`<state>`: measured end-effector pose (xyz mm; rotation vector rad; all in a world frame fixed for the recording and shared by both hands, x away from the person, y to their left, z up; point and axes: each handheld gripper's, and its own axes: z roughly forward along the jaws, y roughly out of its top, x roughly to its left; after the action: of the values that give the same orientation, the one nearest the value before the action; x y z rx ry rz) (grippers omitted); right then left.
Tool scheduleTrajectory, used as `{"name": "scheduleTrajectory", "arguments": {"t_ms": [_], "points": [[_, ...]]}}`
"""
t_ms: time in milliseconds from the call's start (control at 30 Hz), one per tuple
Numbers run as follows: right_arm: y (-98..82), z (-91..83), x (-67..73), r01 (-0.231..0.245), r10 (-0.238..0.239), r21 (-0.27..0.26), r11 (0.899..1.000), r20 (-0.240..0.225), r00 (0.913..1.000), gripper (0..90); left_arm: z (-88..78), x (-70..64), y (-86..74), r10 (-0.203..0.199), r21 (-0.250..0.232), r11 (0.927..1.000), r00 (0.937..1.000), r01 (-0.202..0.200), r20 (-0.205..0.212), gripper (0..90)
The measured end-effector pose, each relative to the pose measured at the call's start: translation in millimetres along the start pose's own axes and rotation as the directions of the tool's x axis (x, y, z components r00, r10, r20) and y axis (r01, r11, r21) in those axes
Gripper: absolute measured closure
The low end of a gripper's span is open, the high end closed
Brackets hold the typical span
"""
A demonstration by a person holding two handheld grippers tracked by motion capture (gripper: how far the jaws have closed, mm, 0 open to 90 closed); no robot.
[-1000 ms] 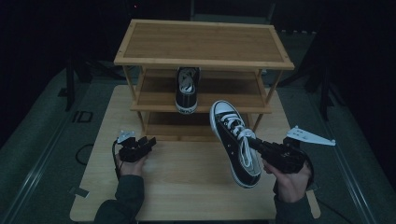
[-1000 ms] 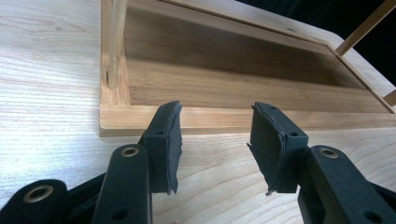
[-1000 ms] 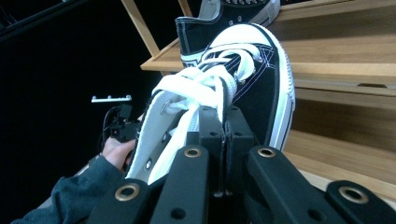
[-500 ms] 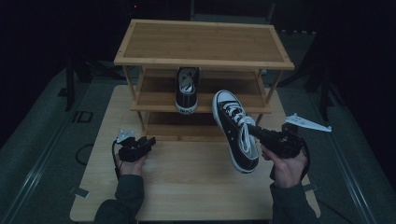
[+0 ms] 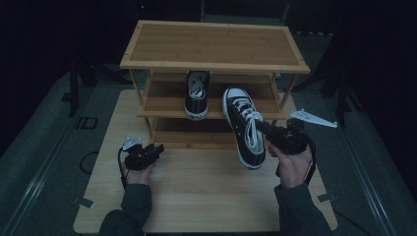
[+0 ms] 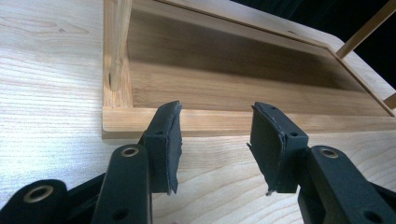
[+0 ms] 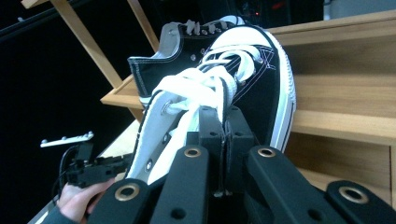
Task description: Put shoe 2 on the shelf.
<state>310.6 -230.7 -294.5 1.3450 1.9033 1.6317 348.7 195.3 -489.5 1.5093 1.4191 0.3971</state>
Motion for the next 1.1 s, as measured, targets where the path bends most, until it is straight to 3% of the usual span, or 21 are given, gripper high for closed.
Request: {"name": "scheduleTrajectory", "arguments": {"t_ms": [433, 800, 1100], "points": [[13.6, 33.2, -3.1, -0.040, 0.041, -0.032, 0.999, 0.038, 0.9984, 88.8, 0.5, -0.1, 0.1, 0.000, 0.000, 1.0000, 1.0000, 0.000, 0.003, 53.7], [23.6, 57.3, -1.7, -0.046, 0.051, -0.057, 0.997, 0.077, 0.9957, 88.8, 0.9, -0.1, 0.1, -0.002, 0.000, 1.0000, 1.0000, 0.002, 0.006, 53.7], [28.2, 86.8, -10.1, -0.082, 0.091, -0.075, 0.994, 0.118, 0.9889, 88.8, 1.4, 0.1, 0.1, -0.005, 0.001, 1.0000, 1.0000, 0.005, 0.007, 53.7]]}}
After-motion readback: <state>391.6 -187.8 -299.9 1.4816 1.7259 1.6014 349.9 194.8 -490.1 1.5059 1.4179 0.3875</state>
